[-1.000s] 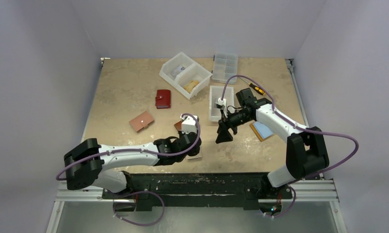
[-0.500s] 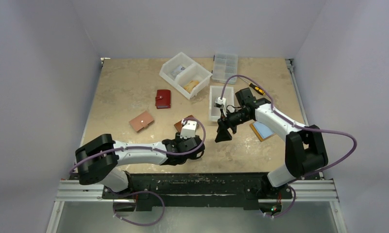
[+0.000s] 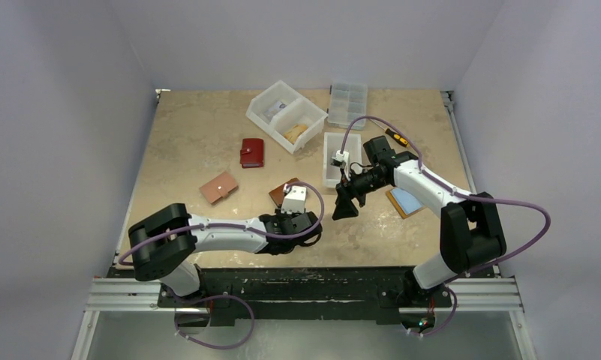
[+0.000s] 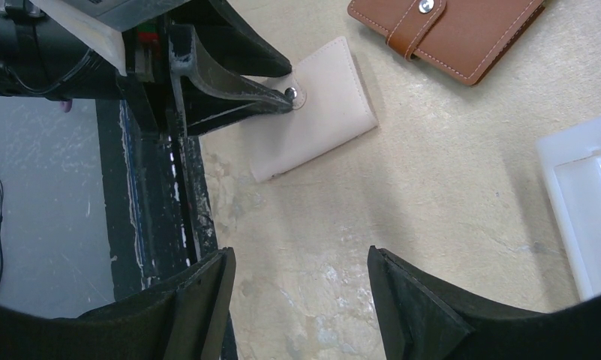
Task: Take the credit cards out of the card holder
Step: Open the card holder at the center of the board.
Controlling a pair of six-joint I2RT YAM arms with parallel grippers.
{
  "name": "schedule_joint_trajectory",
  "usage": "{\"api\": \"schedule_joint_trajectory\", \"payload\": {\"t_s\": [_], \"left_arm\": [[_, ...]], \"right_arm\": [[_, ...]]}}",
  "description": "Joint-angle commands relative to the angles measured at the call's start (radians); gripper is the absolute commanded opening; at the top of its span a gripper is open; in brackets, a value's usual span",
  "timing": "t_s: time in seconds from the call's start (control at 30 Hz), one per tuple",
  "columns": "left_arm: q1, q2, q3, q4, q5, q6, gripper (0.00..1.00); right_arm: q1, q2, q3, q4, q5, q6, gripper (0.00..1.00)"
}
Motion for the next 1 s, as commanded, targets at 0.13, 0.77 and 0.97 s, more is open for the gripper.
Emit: {"api": "schedule_joint_trajectory", "payload": {"t_s": [0.13, 0.77, 0.97], "left_arm": [[0.002, 0.001, -0.030, -0.018, -0.046, -0.016, 0.03], [0.002, -0.440, -0.284, 0.560, 0.179, 0.173, 0.00], [0.002, -0.466, -0.274, 0.651, 0.223, 0.187, 0.00]], "right_arm": [[0.004, -0.006, 0.006, -0.006, 0.001, -0.007, 0.72], [0.029, -0.022, 0.023, -0.072, -0.058, -0.097, 0.73], [0.029, -0.045, 0.023, -0.073, -0.055, -0.109, 0.73]]}}
